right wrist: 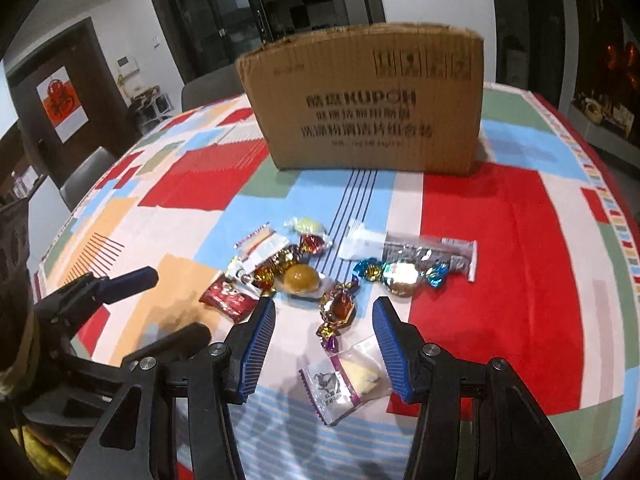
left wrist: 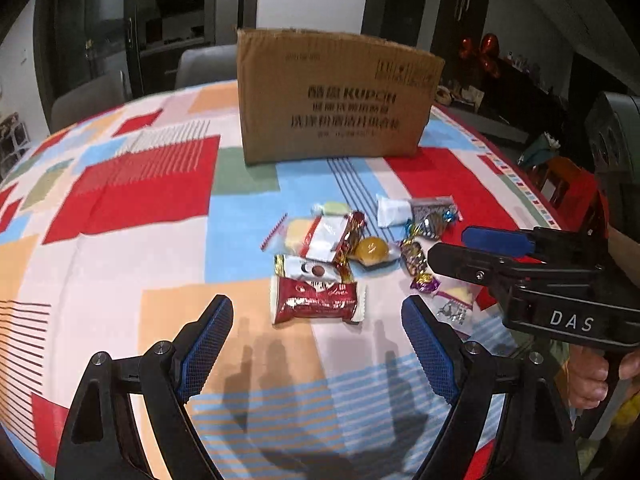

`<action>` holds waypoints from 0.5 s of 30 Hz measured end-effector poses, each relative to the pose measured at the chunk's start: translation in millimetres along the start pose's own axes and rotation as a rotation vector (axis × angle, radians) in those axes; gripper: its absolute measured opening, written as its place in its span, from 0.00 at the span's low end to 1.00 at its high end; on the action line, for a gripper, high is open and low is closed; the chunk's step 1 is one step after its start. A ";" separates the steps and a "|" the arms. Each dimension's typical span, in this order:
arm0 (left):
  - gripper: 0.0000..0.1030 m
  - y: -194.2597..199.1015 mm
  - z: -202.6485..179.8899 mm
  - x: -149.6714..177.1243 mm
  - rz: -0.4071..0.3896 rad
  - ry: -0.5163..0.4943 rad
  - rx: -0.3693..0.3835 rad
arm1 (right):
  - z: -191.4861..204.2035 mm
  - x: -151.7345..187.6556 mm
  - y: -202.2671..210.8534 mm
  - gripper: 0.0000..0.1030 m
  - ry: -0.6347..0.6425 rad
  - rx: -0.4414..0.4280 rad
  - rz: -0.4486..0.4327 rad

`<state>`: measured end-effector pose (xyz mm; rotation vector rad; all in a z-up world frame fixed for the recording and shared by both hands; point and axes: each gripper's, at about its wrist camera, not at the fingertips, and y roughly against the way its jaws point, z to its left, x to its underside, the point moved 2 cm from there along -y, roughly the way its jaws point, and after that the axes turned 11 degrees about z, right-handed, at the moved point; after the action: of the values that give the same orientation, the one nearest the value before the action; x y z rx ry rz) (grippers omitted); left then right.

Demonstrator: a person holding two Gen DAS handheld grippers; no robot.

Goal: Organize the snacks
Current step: 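Move both tools back over the remaining snacks, then grasp the red chocolate packet with the left tool while the right tool grasps a purple-wrapped candy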

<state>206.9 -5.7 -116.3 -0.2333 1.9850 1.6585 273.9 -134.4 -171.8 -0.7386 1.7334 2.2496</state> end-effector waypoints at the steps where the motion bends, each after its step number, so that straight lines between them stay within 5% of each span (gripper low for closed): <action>1: 0.84 -2.7 0.0 0.1 0.004 -0.001 0.002 | -1.5 -0.3 -4.8 0.50 -0.004 -0.002 0.011; 15: 0.84 -39.4 3.5 -3.5 0.062 0.016 -0.024 | -3.9 -2.0 -30.5 0.43 -0.016 0.003 0.073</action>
<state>228.9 -12.0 -148.8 -0.1965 2.0040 1.7249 290.3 -129.1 -197.2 -0.6649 1.7840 2.2931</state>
